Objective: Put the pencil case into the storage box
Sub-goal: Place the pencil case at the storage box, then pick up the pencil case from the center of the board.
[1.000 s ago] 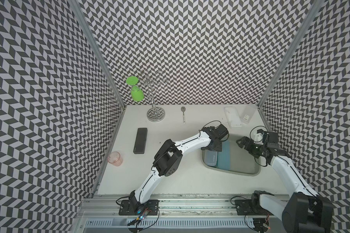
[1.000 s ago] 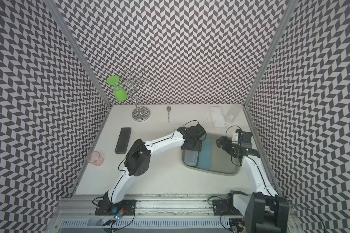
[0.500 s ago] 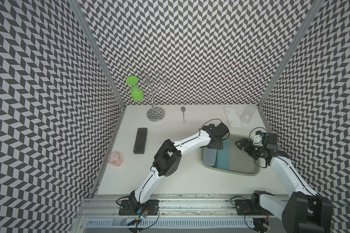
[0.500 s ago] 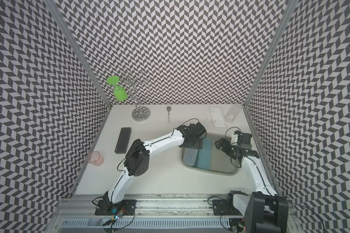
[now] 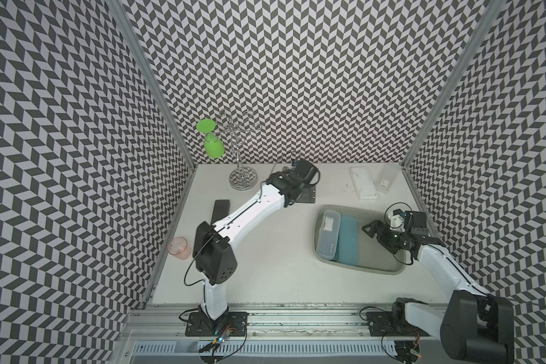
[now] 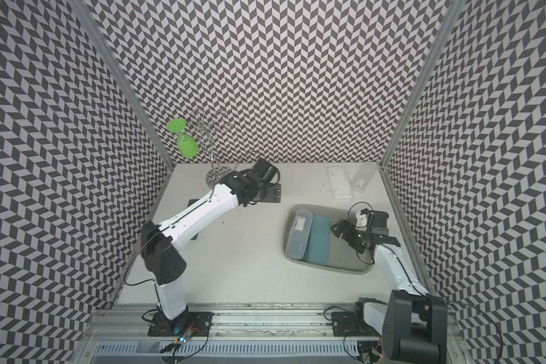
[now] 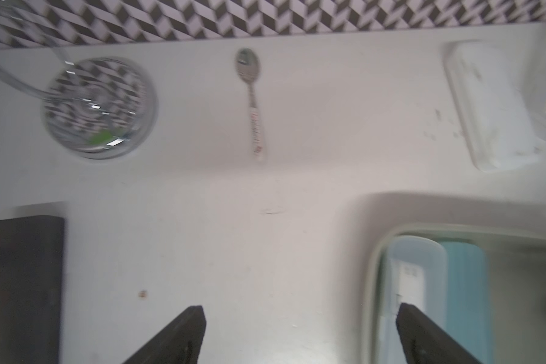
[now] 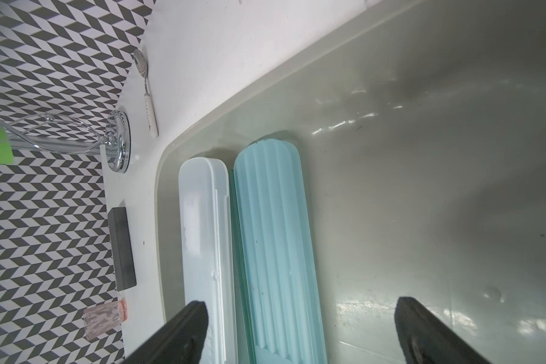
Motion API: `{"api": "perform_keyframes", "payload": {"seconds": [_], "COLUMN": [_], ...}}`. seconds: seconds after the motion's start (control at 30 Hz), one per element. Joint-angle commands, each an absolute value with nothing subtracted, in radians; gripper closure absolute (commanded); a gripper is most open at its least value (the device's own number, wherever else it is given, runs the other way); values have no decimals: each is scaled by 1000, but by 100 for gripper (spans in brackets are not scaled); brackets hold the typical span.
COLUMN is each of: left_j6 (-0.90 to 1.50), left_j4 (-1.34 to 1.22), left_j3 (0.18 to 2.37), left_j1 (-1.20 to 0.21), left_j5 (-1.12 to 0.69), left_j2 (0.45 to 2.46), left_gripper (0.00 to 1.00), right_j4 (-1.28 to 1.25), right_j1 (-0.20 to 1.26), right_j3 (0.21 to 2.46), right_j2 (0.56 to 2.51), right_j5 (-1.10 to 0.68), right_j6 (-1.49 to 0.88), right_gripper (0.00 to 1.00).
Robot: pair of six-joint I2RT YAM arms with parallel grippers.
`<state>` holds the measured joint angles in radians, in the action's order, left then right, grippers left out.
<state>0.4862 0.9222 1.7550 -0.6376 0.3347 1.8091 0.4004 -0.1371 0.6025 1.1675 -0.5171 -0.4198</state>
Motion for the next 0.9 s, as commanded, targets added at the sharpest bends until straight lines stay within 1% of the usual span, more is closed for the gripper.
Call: {"api": "perform_keyframes", "payload": {"seconds": [0.0,0.1,0.17,0.23,0.37,0.47,0.67,0.87], "left_j6": [301,153,69,2,-35,-52,-60,-46], "left_j4": [817,672,604,541,471,441,431,426], "left_j3": [1549,1369,1294,1242,1213,1222,1267,1285], "left_j1": [-460,-313,-240,-164,-52,-5,39,82], "left_j5": [361,320,314,262,189,155,100,78], "left_j2": [1716,1634,1617,1619,1657,1710,1827,1892], "left_gripper": [0,0,0,0,0,0,0,0], "right_j4": [344,344,353,367,391,409,435,445], "right_j1": [-101,-75,-60,-43,-18,-5,-2,-2], "right_j3": [618,637,654,680,720,750,804,842], "right_j2": [1186,1203,1221,1245,1275,1298,1344,1377], "right_j5": [-514,-503,-498,-486,-469,-459,-440,-433], "right_j6": [-445,-454,-454,-449,-444,-437,-420,-418], "right_gripper": [3,3,3,3,3,3,3,3]}}
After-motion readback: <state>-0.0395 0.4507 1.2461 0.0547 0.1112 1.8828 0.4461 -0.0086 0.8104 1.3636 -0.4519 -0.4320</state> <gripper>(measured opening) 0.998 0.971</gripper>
